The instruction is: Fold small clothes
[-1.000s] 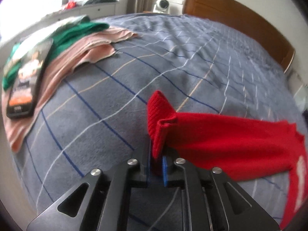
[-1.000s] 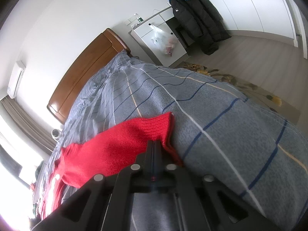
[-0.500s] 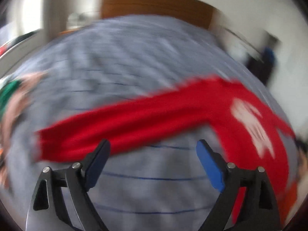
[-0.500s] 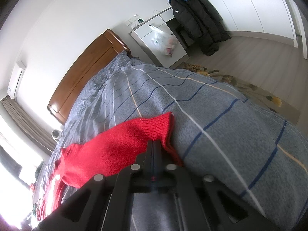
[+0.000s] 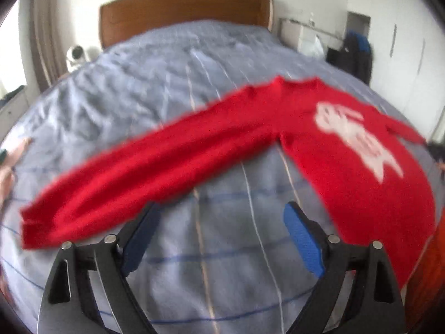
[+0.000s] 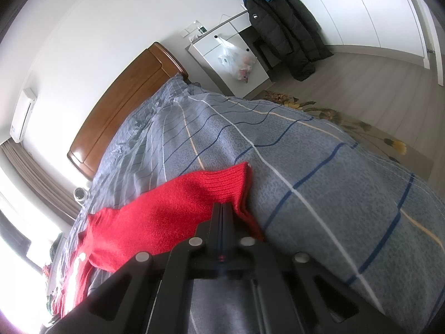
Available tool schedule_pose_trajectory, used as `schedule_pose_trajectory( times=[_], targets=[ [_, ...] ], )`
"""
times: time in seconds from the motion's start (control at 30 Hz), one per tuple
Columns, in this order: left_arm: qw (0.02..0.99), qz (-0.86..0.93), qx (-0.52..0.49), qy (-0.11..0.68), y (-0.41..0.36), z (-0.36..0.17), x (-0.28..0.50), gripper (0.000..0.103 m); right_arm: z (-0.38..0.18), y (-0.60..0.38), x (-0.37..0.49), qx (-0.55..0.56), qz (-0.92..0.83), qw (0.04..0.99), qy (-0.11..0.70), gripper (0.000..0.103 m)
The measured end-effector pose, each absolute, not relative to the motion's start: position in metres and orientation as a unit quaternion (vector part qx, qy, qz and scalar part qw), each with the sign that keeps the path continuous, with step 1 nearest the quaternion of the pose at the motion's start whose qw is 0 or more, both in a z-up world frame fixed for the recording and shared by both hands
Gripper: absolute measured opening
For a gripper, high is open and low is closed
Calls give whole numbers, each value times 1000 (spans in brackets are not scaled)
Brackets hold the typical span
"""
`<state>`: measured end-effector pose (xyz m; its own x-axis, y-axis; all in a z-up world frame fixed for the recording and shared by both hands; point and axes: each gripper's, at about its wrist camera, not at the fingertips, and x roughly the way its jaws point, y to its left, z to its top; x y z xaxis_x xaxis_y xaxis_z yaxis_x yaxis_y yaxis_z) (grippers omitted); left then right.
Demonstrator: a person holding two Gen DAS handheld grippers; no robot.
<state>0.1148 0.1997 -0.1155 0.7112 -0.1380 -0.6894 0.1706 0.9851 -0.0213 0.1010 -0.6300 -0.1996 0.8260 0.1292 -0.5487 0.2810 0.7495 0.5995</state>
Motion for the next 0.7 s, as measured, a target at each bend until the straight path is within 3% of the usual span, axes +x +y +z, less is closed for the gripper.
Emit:
schedule_pose_trajectory(
  times=[0.23, 0.33, 0.4, 0.53, 0.7],
  targets=[
    [932, -73, 59, 350, 197, -107, 175, 97, -200, -631, 99, 356, -42, 888, 288, 0],
    [921, -108, 109, 357, 192, -126, 207, 103, -200, -631, 99, 358, -41, 888, 287, 0],
    [887, -117, 167, 414, 188, -163, 229, 103, -201, -631, 98, 360, -39, 887, 285, 0],
    [887, -159, 68, 429, 218, -166, 233, 103, -202, -633, 98, 368, -36, 886, 282, 0],
    [884, -149, 90, 434, 210, -169, 233, 103, -202, -632, 99, 369, -37, 885, 281, 0]
  ],
)
